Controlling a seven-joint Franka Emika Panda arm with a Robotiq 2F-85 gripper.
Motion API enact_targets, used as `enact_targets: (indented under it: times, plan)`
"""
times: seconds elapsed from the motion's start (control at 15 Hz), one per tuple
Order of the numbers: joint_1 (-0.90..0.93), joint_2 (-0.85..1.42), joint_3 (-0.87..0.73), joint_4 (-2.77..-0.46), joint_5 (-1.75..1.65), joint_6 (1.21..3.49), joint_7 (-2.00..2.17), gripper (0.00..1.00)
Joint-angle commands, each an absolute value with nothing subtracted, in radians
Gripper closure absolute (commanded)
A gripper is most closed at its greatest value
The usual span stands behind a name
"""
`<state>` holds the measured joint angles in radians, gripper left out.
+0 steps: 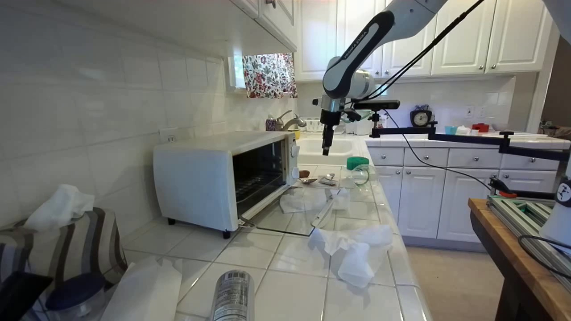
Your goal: Place the brown object to the right of the oven in the oven
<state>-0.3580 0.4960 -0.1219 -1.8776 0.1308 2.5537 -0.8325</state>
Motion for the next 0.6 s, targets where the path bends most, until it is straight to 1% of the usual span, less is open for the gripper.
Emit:
enact_targets:
  times: [0.0,0.53]
  plan:
    - [-0.391,0.569,-0.076,-1.799,0.138,2.569,-0.819,0.00]
    - [-0.434,0.701,-0.014,-1.635,0.137,2.556,-0.838,0.00]
